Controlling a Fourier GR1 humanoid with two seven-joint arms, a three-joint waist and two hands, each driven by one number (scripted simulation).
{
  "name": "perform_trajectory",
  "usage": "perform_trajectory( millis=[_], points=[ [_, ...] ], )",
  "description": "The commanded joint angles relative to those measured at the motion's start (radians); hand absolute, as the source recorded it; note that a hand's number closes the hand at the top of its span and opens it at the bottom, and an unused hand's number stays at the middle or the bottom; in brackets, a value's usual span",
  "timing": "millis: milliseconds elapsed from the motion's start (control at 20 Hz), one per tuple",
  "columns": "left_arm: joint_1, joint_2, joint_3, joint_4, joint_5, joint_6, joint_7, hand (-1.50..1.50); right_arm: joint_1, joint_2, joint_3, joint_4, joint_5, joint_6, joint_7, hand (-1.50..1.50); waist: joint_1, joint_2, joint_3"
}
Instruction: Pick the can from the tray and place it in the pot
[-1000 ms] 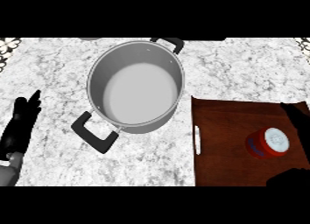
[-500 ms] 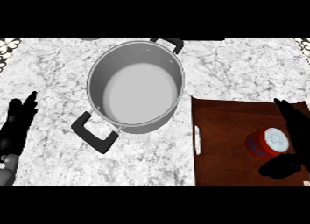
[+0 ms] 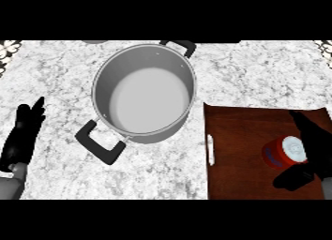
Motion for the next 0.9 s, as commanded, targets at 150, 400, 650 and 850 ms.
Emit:
perform_trajectory(
  millis=[150, 400, 650, 850],
  points=[
    [0.020, 0.016, 0.065, -0.040, 0.009, -0.077, 0.033, 0.00, -0.017, 0.080, -0.026, 0.094, 0.038, 0.042, 0.020, -1.50, 0.003, 0.000, 0.000],
    [-0.024, -0.048, 0.085, 0.041, -0.059, -0.072, 0.003, 0.00, 0.035, 0.090, -0.087, 0.096, 0.060, 0.065, -0.063, -1.50, -0.004, 0.000, 0.000],
    [-0.045, -0.066, 0.118, 0.057, -0.095, -0.112, -0.013, 0.00, -0.048, 0.145, -0.127, 0.169, 0.077, 0.112, -0.098, 1.50, 0.000, 0.000, 0.000],
    [0.031, -0.077, 0.105, -0.042, -0.105, -0.111, 0.028, 0.00, 0.053, 0.105, -0.078, 0.090, 0.212, 0.035, -0.190, 1.50, -0.001, -0.002, 0.000]
  ],
)
